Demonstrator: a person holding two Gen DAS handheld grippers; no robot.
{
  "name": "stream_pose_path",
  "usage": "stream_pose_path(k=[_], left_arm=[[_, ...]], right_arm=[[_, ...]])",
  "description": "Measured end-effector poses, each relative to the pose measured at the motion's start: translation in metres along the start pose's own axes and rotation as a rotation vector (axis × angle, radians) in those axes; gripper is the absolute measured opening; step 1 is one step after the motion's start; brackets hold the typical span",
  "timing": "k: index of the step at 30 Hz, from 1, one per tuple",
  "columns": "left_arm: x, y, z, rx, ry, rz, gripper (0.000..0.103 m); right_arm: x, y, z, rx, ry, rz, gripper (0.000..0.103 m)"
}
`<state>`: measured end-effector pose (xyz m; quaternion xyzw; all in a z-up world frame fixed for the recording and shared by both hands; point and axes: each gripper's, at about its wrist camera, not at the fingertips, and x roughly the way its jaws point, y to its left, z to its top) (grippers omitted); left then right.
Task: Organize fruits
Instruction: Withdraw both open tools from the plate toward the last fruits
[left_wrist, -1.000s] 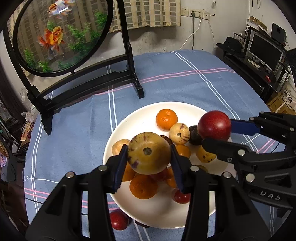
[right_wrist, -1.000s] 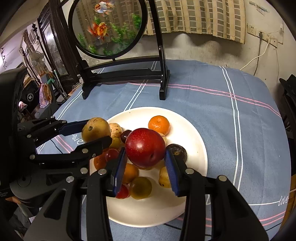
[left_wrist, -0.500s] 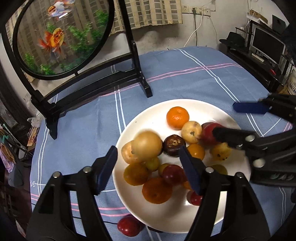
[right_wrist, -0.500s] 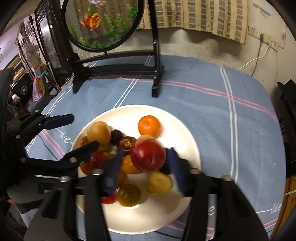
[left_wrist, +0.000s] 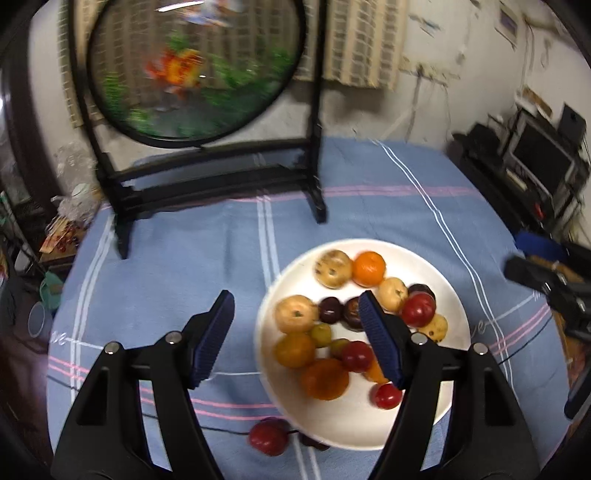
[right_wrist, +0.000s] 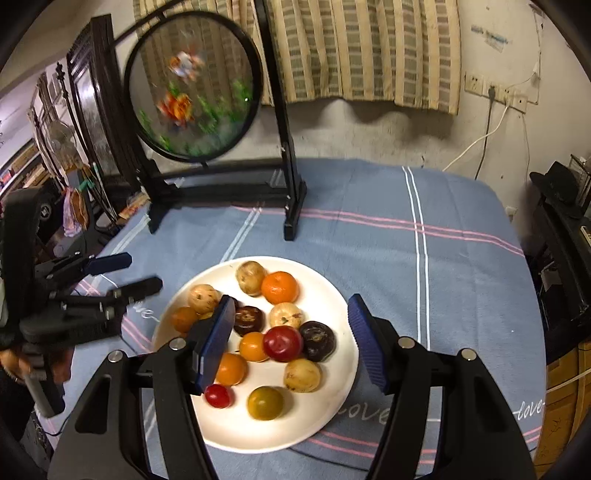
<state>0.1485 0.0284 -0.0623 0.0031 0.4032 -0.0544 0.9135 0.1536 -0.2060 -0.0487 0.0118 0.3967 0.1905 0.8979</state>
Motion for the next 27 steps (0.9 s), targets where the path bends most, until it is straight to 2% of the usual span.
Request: stream_pose_path(k=[2,3,6,10,13,18,27], left_arm=[[-0.011,0.016,-0.004,-0.036,-0.009,0.022,0.075],[-0.017,0.027,-0.009,-0.063,-0.011,0.038,0.08],[-0.027,0.051,-0.029,-0.125,0.008,0.057,0.08],[-0.033,0.074,-0.064,-0.172,0.066,0.085,0.08],[-0.036,0.083,-0.083,-0.188,0.097,0.085,0.08],[-0.046,0.095,-0.107,-0.18,0.118,0.085,0.081],[-0.045,0.125,-0.128,-0.195,0.181,0.08,0.082]], right_arm=[[-0.012,0.011,-0.007,0.003,-0.006,0.03,0.064],[-0.016,0.019,-0.015,0.007,-0.003,0.051,0.064],[-0.018,0.048,-0.044,0.008,0.031,0.132,0.064],[0.009,0.104,-0.103,-0.001,0.164,0.216,0.064],[0.038,0.13,-0.137,0.019,0.249,0.227,0.057],[0.071,0.145,-0.159,0.108,0.268,0.158,0.046],[0.106,0.137,-0.14,0.294,0.149,0.057,0.045]])
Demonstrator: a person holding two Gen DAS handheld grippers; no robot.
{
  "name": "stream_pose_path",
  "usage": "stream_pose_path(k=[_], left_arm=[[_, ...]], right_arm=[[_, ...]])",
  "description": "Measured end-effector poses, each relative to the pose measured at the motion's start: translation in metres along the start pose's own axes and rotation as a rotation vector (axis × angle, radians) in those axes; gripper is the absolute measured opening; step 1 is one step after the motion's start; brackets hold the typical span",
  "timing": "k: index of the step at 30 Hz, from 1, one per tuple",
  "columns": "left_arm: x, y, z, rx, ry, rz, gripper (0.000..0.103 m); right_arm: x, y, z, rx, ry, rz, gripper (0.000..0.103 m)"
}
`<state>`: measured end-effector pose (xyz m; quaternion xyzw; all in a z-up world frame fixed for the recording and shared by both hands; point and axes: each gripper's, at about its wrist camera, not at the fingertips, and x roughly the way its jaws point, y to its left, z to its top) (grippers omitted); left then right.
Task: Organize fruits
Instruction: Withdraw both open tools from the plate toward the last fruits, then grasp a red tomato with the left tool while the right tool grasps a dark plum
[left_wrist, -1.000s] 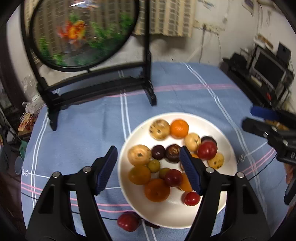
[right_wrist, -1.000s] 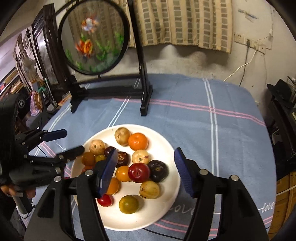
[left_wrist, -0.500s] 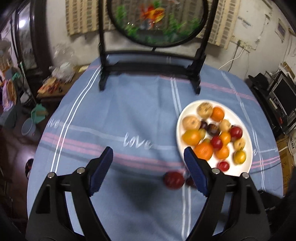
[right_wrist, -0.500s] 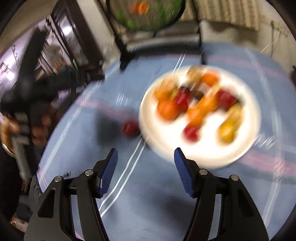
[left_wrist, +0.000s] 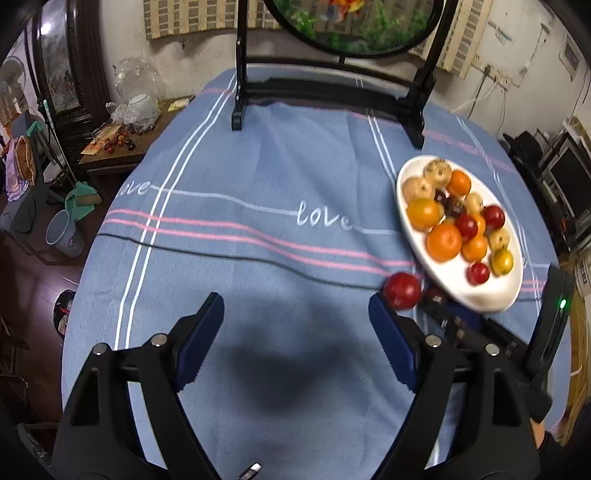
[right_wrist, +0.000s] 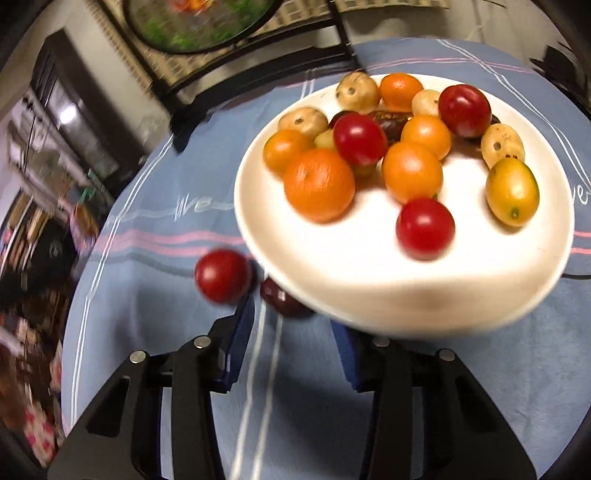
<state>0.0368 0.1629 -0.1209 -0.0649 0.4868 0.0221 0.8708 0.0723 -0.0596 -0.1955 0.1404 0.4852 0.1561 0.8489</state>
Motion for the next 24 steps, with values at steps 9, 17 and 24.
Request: stream_pose_path(k=[9,17,24], left_arm=[[0.007,-0.007,-0.002,0.063,0.03,-0.009,0.082],[-0.012,0.007,0.011,0.047,-0.042,-0.013,0.082],[0.027,-0.074,-0.012,0.252,-0.011,-0.051,0.082]], right_arm=[[0.0,-0.008,-0.002,0.018,-0.001,0.049,0.03],[-0.026,-0.017,-0.018,0.017,0.044,0.131,0.03],[-0.077,-0.038,-0.037,-0.043,0.057,0.079,0.029]])
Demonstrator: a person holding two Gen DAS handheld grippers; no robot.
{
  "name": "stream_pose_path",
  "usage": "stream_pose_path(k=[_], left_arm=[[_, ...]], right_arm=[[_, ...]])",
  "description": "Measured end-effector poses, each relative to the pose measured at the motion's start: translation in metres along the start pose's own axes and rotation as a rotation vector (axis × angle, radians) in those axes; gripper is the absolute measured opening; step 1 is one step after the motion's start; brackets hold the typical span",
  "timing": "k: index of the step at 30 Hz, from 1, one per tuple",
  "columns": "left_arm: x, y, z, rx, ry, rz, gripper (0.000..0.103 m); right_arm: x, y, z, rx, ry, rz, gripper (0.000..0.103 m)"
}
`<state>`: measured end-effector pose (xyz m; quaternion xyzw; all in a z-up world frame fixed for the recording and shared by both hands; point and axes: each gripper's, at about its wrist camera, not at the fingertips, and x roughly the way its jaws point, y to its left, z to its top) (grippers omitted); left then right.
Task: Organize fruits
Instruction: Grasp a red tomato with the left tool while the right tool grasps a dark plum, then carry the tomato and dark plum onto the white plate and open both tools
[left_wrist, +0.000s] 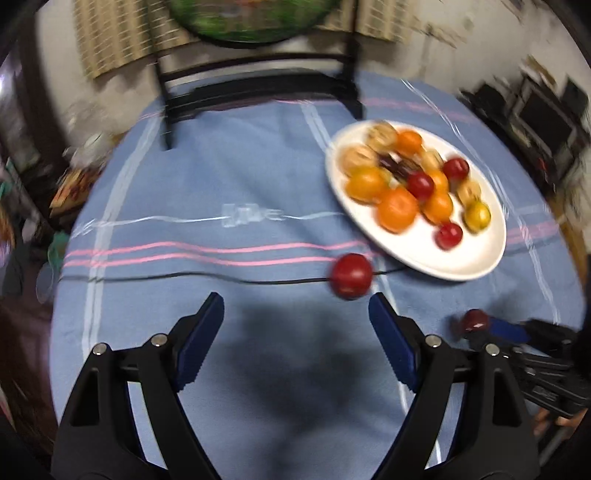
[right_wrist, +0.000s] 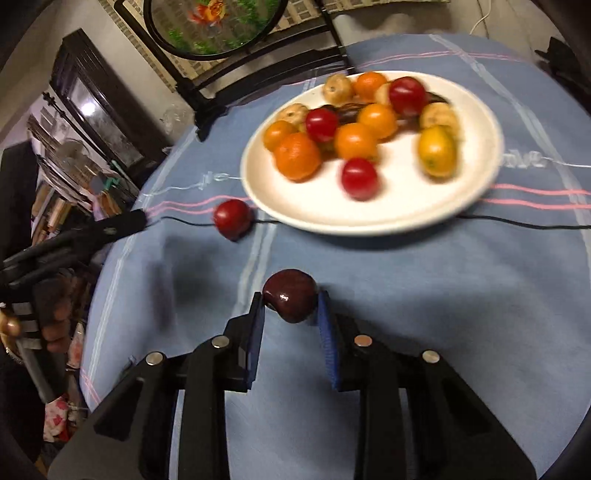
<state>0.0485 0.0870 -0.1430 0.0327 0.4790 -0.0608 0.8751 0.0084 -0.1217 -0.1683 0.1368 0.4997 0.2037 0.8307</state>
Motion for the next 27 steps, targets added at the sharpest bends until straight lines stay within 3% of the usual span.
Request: stream_pose_path(k=[8,9,10,11,27], left_arm=[[0.059,-0.034,0.018,0.061,0.045,0.035,0.081],[0.063,-0.034,0.018,0.062,0.053,0.039,0.073],[0.066,-0.034,0.018,0.059,0.06,0.035,0.051],[0.068,-0.033,0.018,0.05,0.074,0.005,0.04],[0.016,-0.052,0.002,0.033,0.031,0.028,0.039]], right_arm=[[-0.026,-0.022,-0.006,0.02,-0.01,-0.048,0.029],[-0.029,-0.024,-0.007,0.021,-0.011,-0.047,0.029],[-0.03,-0.026,-0.007,0.02,-0.015,-0.051,0.029],[-0.031,-0.027,-0.006,0.021,-0.017,-0.051,0.029],[-0.025,-0.013,-0.002,-0.052,0.002,0.002,0.029]])
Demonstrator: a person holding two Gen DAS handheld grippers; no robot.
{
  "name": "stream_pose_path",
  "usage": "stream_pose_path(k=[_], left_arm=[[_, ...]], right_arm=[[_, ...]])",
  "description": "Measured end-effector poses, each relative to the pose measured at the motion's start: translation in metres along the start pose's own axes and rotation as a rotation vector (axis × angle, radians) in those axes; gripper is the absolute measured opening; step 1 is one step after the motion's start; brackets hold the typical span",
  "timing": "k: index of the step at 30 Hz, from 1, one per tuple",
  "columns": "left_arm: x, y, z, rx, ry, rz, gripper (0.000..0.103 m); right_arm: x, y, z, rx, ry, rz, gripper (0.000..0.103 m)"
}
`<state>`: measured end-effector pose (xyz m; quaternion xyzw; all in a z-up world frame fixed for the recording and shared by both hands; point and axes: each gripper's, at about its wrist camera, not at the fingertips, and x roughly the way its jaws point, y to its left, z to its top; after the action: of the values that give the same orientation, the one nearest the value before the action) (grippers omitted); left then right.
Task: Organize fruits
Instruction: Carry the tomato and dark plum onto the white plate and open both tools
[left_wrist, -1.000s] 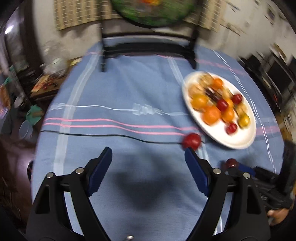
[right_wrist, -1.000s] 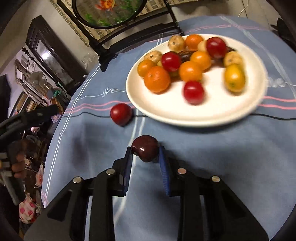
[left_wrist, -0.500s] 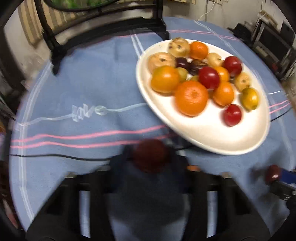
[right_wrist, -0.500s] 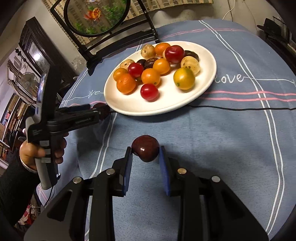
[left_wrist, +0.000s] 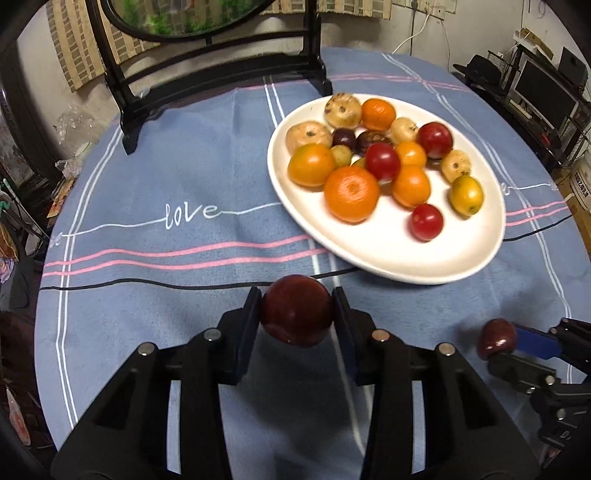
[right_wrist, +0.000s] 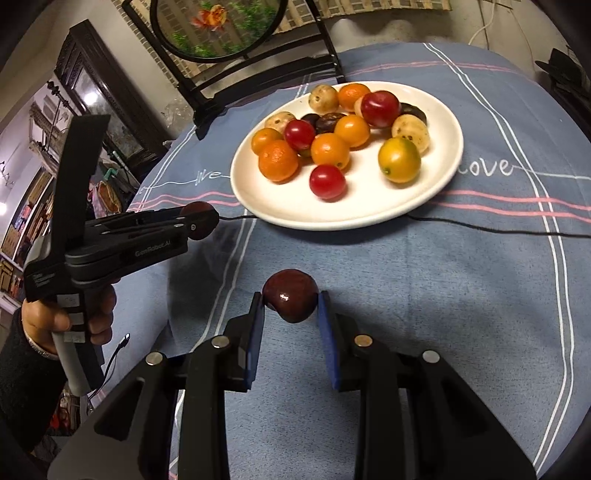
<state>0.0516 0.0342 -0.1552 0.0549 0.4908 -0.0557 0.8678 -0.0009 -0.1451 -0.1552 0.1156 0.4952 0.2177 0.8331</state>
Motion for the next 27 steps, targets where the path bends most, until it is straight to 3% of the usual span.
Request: stream_pose_path(k=[12,21,27], left_arm=[[-0.063,-0.033,0.021,0.03,-0.12,0.005,0.039],[-0.101,-0.045,0.057,0.036,-0.218,-0.005,0.04],[-0.114,-0.031,0.088,0.002,-0.273,-0.004,0.039]], right_arm=[[-0.04,0.006,0.019,-0.075,-0.085,0.025,0.029],[-0.095,0.008,0.068,-0.167,-0.227,0.011,0.029],[-0.121,0.002,0.104,-0.203,-0.31,-0.027,0.03]])
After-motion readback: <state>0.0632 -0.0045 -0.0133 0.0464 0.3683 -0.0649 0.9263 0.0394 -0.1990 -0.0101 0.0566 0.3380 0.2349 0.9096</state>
